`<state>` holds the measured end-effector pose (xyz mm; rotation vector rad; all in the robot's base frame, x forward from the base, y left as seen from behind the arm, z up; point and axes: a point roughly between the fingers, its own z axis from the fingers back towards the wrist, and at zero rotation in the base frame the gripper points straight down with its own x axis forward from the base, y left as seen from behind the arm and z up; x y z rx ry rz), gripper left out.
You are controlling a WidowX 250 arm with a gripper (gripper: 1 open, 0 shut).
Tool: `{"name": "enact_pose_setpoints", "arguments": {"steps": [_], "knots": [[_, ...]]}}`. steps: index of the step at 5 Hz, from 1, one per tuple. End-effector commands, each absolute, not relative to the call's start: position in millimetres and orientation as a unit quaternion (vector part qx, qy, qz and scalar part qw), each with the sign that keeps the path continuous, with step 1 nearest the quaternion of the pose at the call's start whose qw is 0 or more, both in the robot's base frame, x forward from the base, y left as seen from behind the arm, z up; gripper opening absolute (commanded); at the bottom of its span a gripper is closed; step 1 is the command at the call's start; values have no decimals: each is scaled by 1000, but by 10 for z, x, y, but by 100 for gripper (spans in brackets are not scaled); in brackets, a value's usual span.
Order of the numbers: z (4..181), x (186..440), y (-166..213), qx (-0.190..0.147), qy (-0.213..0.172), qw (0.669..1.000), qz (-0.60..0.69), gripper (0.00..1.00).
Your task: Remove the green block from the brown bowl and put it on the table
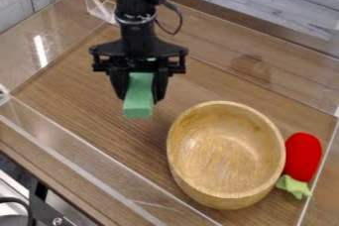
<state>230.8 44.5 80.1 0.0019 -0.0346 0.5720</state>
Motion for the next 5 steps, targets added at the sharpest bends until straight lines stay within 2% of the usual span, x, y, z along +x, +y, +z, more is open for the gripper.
{"name": "enact_pose_setpoints", "arguments": {"steps": [1,2,3,4,5], "knots": [[1057,2364,527,-2,-43,959,279,0],[877,2342,617,-3,-38,960,277,0],[746,2276,603,-1,-34,977,209,0],[686,2290,826,4,-32,977,211,0],[684,2334,1003,2,-29,976,214,100]]}}
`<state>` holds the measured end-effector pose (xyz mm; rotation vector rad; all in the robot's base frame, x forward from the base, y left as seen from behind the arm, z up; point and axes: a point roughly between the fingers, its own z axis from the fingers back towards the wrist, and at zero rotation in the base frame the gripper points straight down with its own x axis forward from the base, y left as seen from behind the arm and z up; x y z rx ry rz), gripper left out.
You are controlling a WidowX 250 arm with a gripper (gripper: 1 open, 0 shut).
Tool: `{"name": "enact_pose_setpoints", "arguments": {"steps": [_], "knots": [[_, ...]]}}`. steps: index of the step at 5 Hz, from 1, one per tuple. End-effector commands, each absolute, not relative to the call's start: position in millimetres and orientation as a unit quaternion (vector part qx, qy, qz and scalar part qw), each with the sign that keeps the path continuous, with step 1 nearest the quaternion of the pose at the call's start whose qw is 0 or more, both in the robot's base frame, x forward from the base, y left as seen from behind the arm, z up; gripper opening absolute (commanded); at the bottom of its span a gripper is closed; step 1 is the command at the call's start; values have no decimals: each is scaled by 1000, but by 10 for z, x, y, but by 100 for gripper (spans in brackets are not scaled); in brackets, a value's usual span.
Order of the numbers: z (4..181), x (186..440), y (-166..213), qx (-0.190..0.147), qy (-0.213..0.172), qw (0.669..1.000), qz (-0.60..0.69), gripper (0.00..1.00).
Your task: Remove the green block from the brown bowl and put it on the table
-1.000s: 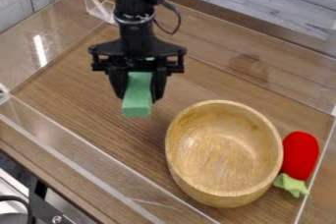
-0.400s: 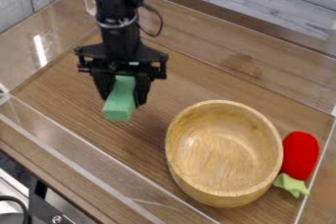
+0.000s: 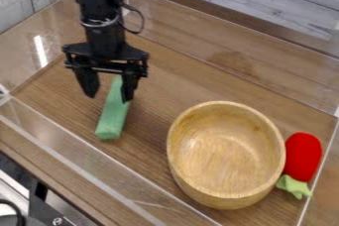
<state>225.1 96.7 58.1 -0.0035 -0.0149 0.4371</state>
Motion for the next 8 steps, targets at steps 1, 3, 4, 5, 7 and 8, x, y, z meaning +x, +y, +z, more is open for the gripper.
{"name": "enact_pose_setpoints", "arguments": {"steps": [1,3,4,5,7,8], "knots": [[731,2324,1033,-4,-32,971,237,0],[749,2360,1047,-13,-32,972,231,100],[822,2423,1059,-21,-40,977,208,100],[838,2488,991,-25,-49,974,219,100],[827,2506,912,-26,-58,956,287,100],[830,2477,889,-25,-63,939,338,100]]}}
